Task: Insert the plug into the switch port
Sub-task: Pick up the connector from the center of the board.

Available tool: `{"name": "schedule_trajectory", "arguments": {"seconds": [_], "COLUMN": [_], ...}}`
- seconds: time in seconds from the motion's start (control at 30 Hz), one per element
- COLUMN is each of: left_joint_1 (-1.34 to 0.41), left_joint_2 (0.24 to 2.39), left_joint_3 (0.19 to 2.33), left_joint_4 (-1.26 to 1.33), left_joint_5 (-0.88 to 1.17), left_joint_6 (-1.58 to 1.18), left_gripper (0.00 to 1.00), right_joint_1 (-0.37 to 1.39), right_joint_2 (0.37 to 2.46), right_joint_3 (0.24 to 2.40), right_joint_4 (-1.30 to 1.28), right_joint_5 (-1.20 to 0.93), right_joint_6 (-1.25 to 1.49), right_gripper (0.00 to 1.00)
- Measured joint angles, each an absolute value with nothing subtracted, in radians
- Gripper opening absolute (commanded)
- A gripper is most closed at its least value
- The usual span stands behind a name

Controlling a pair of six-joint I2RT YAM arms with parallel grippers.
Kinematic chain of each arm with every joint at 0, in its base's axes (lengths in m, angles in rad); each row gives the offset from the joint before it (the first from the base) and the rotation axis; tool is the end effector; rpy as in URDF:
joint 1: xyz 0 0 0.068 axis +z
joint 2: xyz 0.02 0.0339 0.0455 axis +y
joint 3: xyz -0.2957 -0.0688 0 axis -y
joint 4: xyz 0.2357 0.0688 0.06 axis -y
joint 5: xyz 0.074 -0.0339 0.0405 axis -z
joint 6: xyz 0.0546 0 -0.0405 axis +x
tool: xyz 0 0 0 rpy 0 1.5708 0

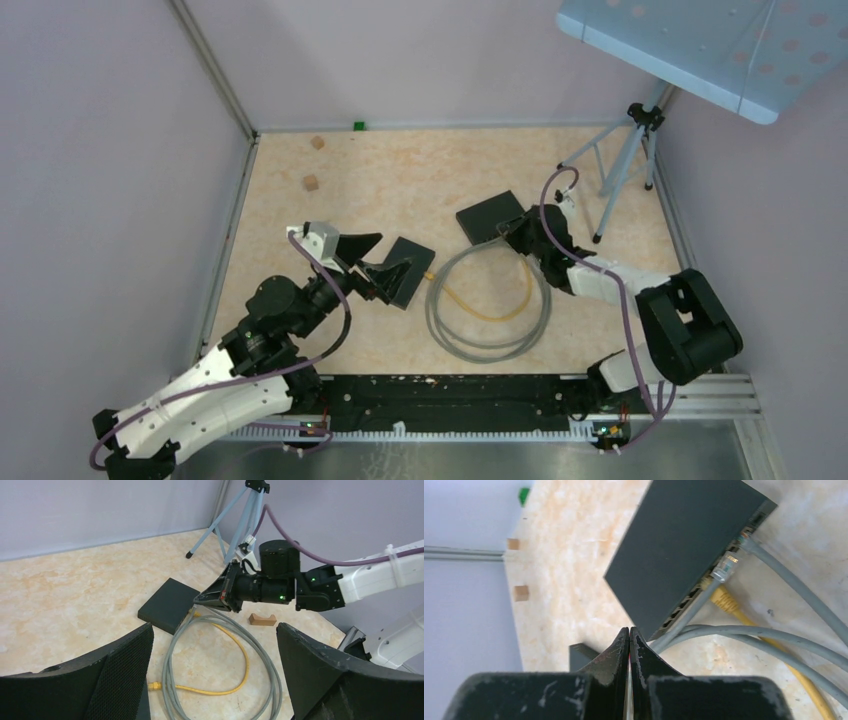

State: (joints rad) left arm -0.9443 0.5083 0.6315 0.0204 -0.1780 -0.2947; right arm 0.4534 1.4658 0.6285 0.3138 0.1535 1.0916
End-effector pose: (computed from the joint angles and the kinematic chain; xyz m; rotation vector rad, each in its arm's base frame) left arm 0.0751 -0.0872 0.3642 0.3284 1.4542 -0.8868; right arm 0.2753 0.1249 0.2087 0.7761 2.0404 0.7588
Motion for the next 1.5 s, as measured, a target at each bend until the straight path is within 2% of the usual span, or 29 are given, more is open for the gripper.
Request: {"name": "schedule_trajectory", "arguments": {"seconds": [0.13, 0.17, 0.23, 0.27, 0.43, 0.77, 1.03, 1.23, 1.5], "left_joint_1": [-0.944, -0.944, -0.944, -0.944, -0.944, -0.944, -0.944, -0.944, -0.944], "left_joint_2": [0.510, 0.514, 0.530, 0.543, 0.566, 0.556, 0.541, 0.538, 0.519], "left_joint_3": [0.632, 0.632, 0.638, 0.641, 0.643, 0.643, 0.643, 0.643, 0.643], "left_joint_4": [0.021, 0.021, 0.019, 0.015, 0.013, 0.007, -0.005, -0.012, -0.035], "left_joint_5": [-0.173, -0.171, -0.167, -0.163, -0.146, -0.146, -0.147, -0.148, -0.154], "left_joint_6": [-0.254, -0.243, -0.231, -0.228, -0.226, -0.234, -0.235, -0.234, -0.234], "left_gripper": [0.97, 0.97, 0.98, 0.98, 0.98, 0.98, 0.98, 0.98, 0.98], "right_joint_1": [0.453, 0.453, 0.453, 0.453, 0.476, 0.680, 0.687, 0.687, 0.684], "right_joint_2": [1.377, 1.357, 1.336, 1.334, 1.367, 1.491, 1.555, 1.608, 1.664], "right_joint_3": [0.606, 0.601, 0.600, 0.601, 0.601, 0.617, 0.625, 0.662, 0.717], "right_joint_4": [0.340, 0.344, 0.344, 0.343, 0.335, 0.355, 0.359, 0.360, 0.361], "right_joint_5": [0.147, 0.146, 0.146, 0.142, 0.097, 0.074, 0.092, 0.113, 0.131], "right_joint_6": [1.076, 1.073, 1.066, 1.066, 1.085, 1.207, 1.266, 1.279, 1.279], "right_gripper": [0.00, 0.05, 0.29, 0.34, 0.49, 0.51, 0.49, 0.41, 0.40]}}
